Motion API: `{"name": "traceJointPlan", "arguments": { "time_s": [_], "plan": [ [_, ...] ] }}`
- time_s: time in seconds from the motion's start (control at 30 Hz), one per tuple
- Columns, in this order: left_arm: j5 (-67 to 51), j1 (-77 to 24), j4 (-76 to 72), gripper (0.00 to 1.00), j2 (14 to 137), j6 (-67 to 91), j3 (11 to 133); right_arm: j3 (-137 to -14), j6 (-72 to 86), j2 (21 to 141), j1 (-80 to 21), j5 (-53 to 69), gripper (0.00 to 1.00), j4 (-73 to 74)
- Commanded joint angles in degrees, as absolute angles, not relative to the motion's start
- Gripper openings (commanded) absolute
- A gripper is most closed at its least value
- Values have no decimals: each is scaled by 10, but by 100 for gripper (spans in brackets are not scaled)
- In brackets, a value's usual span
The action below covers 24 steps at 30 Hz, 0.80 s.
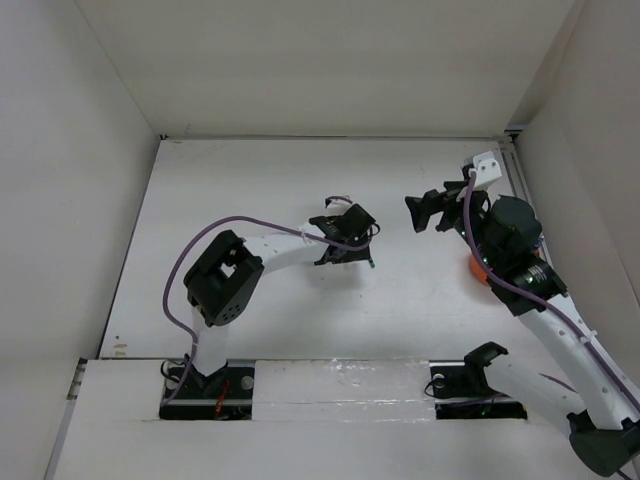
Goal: Sort the stationery into containers
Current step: Pick up the pen from the center of the board.
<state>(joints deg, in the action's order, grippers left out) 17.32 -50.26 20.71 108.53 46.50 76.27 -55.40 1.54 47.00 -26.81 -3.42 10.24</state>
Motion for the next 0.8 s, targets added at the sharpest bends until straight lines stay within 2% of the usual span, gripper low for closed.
{"name": "traceJointPlan", "arguments": {
  "time_s": [0.0, 0.13, 0.27, 0.43, 0.67, 0.7, 0.77],
  "plan": [
    [185, -504, 261, 85, 1106, 471, 796, -557, 18, 473, -282, -3, 98, 82],
    [197, -504, 288, 82, 1143, 483, 826, -564, 12, 467, -301, -44, 96, 98],
    [197, -504, 303, 73, 1177, 497, 842, -553, 12, 440, -306, -49, 95, 98],
    [192, -504, 316, 39, 1202, 509, 862, -553, 12, 421, -306, -62, 92, 112],
    [181, -504, 327, 14, 1222, 509, 861, -553, 12, 409, -306, -73, 91, 118],
    [181, -504, 327, 0, 1222, 509, 861, -553, 18, 409, -306, -73, 91, 118],
    [175, -504, 327, 0, 1222, 509, 846, -553, 25, 409, -306, -79, 91, 118]
  ]
}}
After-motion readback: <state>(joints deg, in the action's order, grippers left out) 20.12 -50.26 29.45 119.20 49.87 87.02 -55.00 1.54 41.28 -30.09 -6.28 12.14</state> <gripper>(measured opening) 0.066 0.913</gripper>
